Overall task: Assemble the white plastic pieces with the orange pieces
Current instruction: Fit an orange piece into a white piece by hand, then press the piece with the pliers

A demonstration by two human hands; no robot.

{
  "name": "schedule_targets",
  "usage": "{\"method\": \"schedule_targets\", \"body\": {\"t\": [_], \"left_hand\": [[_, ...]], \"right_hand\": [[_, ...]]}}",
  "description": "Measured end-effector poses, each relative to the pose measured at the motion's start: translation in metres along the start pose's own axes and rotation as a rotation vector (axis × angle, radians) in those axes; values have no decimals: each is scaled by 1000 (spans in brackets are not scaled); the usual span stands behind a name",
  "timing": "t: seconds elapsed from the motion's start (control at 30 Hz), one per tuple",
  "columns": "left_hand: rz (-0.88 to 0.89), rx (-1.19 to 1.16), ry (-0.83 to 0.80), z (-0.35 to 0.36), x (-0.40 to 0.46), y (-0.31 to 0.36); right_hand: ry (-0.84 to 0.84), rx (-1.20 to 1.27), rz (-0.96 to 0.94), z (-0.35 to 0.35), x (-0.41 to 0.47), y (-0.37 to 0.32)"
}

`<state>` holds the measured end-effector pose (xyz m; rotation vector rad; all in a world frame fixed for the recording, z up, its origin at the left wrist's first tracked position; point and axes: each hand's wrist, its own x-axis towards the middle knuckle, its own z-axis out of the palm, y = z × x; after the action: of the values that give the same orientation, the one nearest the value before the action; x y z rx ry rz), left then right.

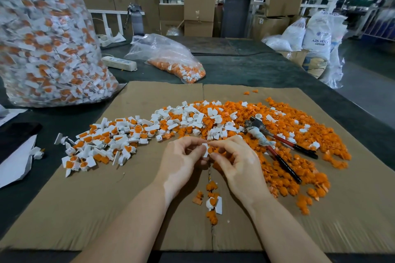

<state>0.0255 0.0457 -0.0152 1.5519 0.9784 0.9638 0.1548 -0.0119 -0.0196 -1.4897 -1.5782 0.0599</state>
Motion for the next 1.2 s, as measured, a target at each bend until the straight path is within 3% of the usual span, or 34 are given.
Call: {"method": "schedule_targets", "body": {"t": [0.63, 0.7, 0.8, 0.9, 0.97, 1.07, 1.2], "left_hand": [[-43, -35, 3, 1, 1, 4], [-89, -113, 1, 1, 1, 5], [-134, -180, 0, 0, 4, 5], [-144, -200, 9, 1, 7, 6], [-158, -234, 18, 2, 8, 6], [-190, -277, 31, 4, 11, 5], [-237, -341, 48, 4, 15, 7]], "right_hand": [[27, -99, 2, -4, 0, 0], [80, -190, 84, -13, 4, 4], [134, -399, 356, -37, 17, 18], [-103, -658, 699, -62, 29, 35], [-275, -696, 844, -70, 33, 43], [-366, -743, 869, -70, 35, 49], [-281, -866, 691, -72, 39, 47]]}}
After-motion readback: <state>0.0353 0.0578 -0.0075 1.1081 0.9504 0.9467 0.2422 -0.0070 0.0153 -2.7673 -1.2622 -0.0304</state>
